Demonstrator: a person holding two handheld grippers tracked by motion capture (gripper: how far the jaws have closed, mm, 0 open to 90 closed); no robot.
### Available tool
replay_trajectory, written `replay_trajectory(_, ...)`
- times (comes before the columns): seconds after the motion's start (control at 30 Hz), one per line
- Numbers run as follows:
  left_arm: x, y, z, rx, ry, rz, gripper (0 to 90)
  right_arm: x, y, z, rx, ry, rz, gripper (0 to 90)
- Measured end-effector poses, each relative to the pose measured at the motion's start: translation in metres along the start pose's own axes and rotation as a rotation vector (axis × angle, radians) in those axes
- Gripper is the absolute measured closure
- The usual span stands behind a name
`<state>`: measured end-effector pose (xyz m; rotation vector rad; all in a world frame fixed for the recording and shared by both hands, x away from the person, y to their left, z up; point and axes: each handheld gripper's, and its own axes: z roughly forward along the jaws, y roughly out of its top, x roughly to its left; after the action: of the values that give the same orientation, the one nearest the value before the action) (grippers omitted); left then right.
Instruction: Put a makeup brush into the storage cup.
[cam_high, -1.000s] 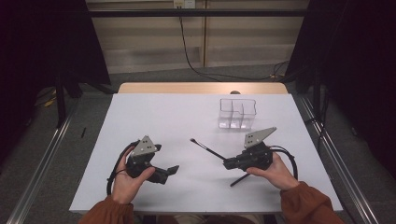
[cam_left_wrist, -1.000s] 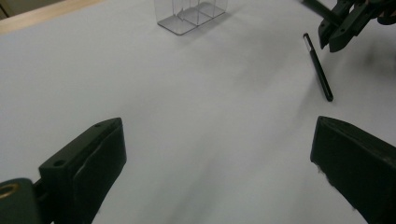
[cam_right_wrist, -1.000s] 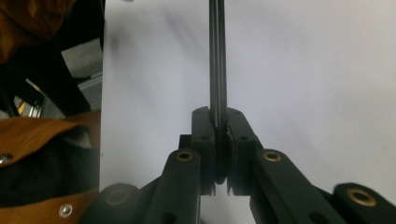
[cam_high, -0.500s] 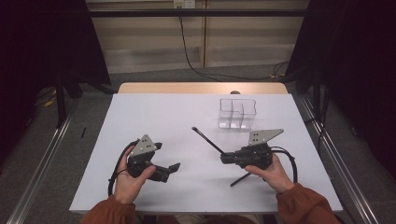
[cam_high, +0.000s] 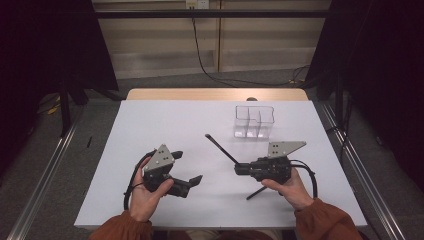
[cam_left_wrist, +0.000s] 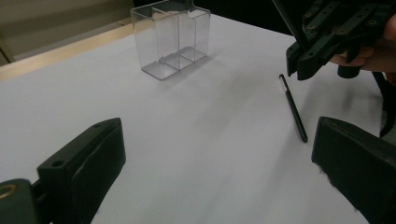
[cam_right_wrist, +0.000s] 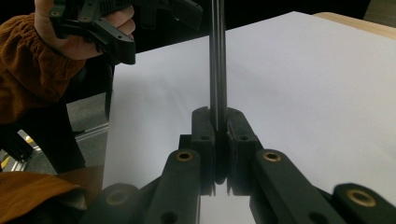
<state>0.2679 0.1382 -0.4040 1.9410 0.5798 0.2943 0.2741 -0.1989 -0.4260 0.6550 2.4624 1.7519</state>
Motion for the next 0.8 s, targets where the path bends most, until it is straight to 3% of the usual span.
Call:
replay_trajectory(0.13,-0.001,0.001,0.003,-0.073,-0.009,-0.028,2.9,0.001,0.000,0.000,0.001,-0.002,-0.005,83.9)
replay_trajectory(0.37,-0.009,0.011,0.013,-0.101,-0.012,0.016,3.2,0.003,0.001,0.000,-0.003,0.004,-0.016,83.9)
replay_trajectory(0.47,-0.011,0.015,0.019,-0.110,-0.029,-0.004,3.3,0.003,0.002,0.000,-0.004,0.005,-0.019,83.8)
replay_trajectory(0.57,-0.013,0.019,0.023,-0.118,-0.051,0.005,4.4,0.003,0.002,0.001,-0.003,0.005,-0.020,83.9)
replay_trajectory(0.8,-0.013,0.025,0.033,-0.130,-0.067,-0.022,5.3,0.002,0.001,0.001,-0.002,0.011,-0.017,83.9)
